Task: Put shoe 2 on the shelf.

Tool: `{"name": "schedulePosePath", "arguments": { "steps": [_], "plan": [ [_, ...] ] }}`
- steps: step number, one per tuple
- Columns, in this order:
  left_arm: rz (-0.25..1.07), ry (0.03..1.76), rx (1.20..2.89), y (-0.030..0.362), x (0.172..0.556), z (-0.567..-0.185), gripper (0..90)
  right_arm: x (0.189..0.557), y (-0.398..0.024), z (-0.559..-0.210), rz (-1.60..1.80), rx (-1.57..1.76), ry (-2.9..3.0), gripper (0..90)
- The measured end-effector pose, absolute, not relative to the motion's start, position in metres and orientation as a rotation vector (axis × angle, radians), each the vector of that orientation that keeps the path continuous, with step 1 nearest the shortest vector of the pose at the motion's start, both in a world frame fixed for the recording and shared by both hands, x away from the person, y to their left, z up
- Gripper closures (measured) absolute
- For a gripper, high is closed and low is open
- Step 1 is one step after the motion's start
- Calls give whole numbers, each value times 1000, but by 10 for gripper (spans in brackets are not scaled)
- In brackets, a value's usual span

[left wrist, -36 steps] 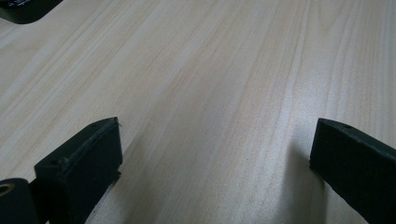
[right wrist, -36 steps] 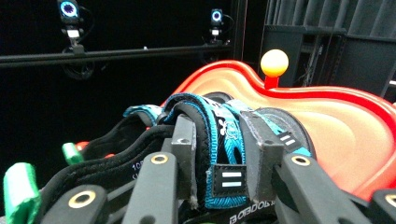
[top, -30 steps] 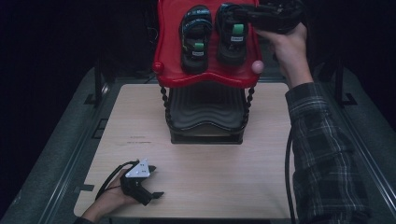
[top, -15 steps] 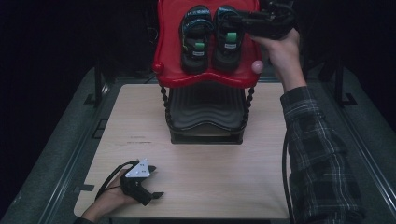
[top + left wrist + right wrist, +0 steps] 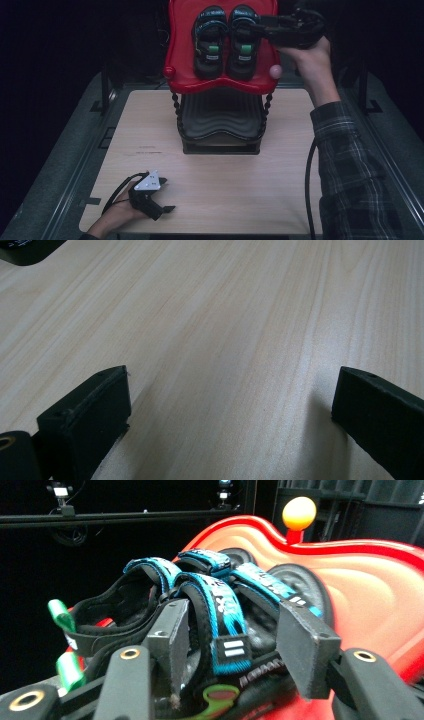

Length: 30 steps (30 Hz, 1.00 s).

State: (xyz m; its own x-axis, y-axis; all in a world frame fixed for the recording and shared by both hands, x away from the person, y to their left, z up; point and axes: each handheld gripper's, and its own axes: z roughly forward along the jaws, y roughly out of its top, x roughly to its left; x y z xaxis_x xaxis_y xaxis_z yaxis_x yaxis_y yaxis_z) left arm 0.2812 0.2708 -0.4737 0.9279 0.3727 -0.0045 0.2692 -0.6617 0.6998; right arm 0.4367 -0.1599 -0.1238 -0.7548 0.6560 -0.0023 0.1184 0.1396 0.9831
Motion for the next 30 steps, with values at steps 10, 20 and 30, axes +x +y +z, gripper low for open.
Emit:
{"name": "schedulePosePath", "arguments": {
  "steps": [10, 20, 30],
  "plan": [
    [180, 453, 2329, 271, 281, -474, 20, 407, -191, -134, 1620, 790, 1976, 321],
    [181, 453, 2330, 271, 281, -474, 20, 377, -211, -167, 1569, 849, 2009, 167],
    [177, 454, 2332, 271, 281, -473, 20, 352, -225, -211, 1537, 895, 2035, 142]
  ]
}}
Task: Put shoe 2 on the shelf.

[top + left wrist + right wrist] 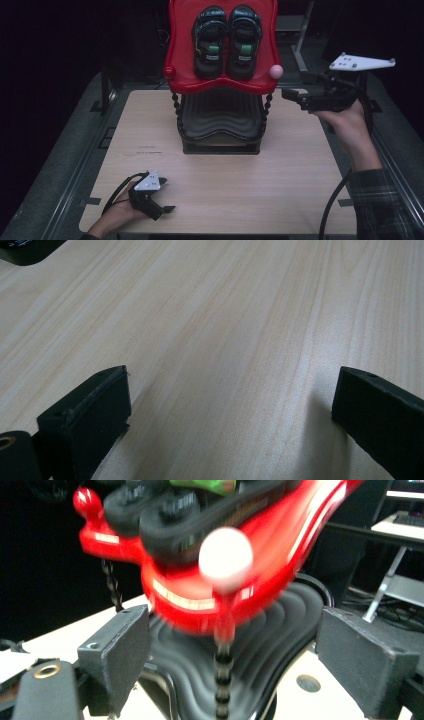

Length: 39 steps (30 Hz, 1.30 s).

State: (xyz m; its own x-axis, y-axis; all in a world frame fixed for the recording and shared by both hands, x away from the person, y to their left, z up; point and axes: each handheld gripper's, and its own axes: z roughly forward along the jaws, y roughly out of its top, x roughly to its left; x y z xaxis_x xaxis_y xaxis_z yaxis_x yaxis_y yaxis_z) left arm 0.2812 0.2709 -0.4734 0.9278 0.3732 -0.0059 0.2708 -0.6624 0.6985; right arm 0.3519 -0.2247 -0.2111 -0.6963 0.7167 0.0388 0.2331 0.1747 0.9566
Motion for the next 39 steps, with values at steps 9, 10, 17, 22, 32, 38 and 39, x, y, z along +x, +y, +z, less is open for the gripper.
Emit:
{"name": "schedulePosePath", "arguments": {
  "steps": [9, 10, 17, 22, 32, 38, 39],
  "plan": [
    [177, 458, 2328, 271, 281, -474, 20, 333, -235, -258, 1503, 952, 2075, 142],
    [176, 458, 2328, 271, 281, -474, 20, 330, -236, -265, 1503, 963, 2078, 142],
    [179, 456, 2328, 271, 281, -474, 20, 318, -243, -304, 1463, 1019, 2116, 142],
    [179, 456, 2328, 271, 281, -474, 20, 310, -247, -333, 1424, 1063, 2145, 142],
    [180, 455, 2328, 271, 281, -474, 20, 292, -255, -389, 1343, 1154, 2219, 142],
    [180, 455, 2328, 271, 281, -474, 20, 282, -262, -414, 1284, 1207, 2261, 141],
    [180, 456, 2328, 271, 281, -474, 20, 279, -263, -417, 1268, 1217, 2267, 140]
  ]
}}
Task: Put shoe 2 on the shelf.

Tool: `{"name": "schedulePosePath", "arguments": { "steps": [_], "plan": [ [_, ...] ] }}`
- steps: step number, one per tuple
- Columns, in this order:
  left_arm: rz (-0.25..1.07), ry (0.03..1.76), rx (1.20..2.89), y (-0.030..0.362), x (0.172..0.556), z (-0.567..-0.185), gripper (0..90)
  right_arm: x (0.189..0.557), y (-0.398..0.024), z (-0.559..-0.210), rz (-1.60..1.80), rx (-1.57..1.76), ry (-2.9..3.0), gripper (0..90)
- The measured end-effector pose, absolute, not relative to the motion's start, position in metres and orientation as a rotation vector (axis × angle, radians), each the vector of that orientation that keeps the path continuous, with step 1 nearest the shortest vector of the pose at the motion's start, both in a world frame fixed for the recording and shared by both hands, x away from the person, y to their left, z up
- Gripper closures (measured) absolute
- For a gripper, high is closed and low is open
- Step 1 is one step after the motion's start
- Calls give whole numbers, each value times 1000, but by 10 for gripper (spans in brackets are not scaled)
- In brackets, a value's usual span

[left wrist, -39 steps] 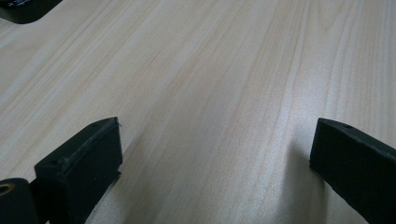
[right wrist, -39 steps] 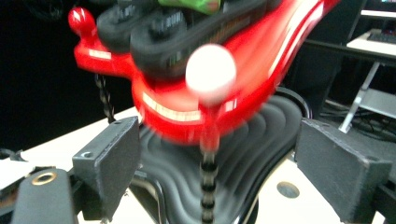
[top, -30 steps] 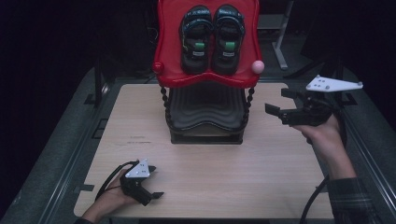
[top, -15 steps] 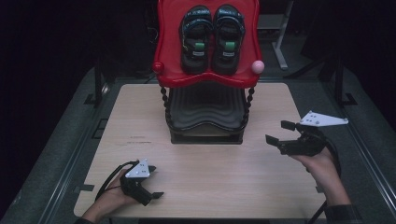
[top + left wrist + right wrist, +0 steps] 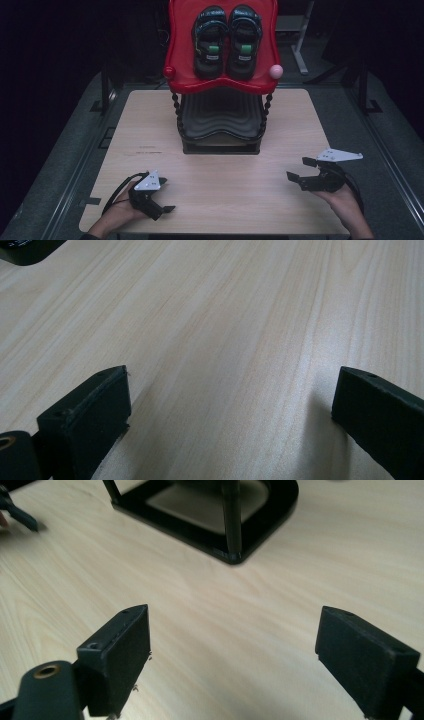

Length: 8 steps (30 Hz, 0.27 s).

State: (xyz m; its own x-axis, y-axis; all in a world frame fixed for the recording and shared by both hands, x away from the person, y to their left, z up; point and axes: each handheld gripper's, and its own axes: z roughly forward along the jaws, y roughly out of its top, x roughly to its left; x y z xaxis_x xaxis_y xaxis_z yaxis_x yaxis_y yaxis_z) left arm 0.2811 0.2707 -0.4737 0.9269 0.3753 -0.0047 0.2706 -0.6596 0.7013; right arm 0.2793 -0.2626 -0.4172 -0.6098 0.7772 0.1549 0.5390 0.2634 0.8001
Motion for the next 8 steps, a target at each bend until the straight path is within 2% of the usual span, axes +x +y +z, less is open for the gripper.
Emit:
{"name": "schedulePosePath", "arguments": {
  "steps": [8],
  "plan": [
    [181, 456, 2326, 271, 281, -474, 20, 266, -271, -437, 1171, 1271, 2303, 135]
  ]
}}
